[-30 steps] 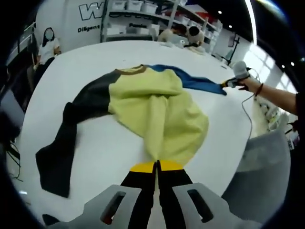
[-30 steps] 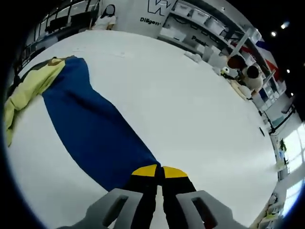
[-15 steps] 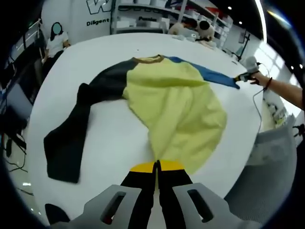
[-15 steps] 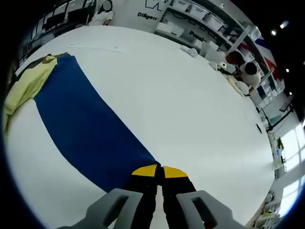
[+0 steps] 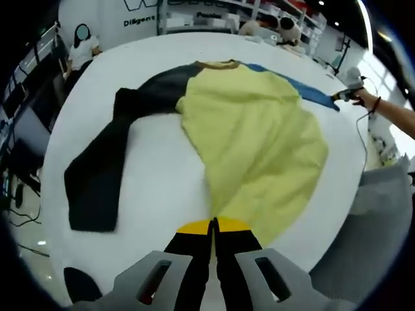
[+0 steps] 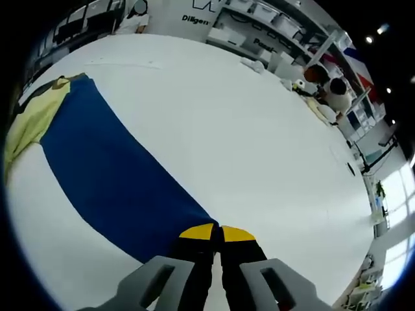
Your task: Fold the garment on the visible template until the final outline fits inside the template.
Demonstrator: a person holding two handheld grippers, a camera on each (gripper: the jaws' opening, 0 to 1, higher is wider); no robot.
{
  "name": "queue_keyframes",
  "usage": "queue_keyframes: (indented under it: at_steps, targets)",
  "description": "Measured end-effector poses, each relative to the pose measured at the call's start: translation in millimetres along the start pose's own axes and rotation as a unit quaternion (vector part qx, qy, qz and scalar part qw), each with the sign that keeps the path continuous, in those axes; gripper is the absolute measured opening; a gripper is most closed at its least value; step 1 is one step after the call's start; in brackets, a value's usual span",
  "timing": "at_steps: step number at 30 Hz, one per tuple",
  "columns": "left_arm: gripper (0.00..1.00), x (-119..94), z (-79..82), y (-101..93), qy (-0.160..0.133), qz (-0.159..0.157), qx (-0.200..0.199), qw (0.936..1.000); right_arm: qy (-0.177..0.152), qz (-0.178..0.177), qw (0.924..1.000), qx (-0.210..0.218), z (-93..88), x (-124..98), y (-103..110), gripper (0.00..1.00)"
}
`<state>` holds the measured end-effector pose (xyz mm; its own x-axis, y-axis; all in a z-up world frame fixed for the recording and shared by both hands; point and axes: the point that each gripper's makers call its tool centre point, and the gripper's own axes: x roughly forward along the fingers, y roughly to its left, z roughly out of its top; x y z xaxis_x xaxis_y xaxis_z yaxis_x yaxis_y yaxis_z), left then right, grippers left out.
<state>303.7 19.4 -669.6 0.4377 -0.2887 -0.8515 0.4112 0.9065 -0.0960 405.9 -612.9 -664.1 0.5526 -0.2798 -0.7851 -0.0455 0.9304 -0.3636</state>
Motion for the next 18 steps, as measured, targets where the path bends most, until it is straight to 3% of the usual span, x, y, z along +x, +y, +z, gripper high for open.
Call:
queue_keyframes:
  at_steps: [5, 13, 18]
  targets:
    - [0.0, 2, -6.7, 10.5, 0.013, 0.021, 0.009, 0.9996, 0.006, -0.001, 1.0, 0.001, -4.0, 2, -2, 0.0]
    - [0.01, 3, -5.6, 12.8, 0.002, 0.027, -0.005, 0.9996, 0.006, 0.004, 0.9998, 0.02, -8.3, 4, 1, 0.0]
    - [0.06, 2, -3.8, 15.4, -0.007, 0.046, 0.001, 0.9989, -0.021, 0.0, 0.9975, 0.068, -1.0, 2, -2, 0.0]
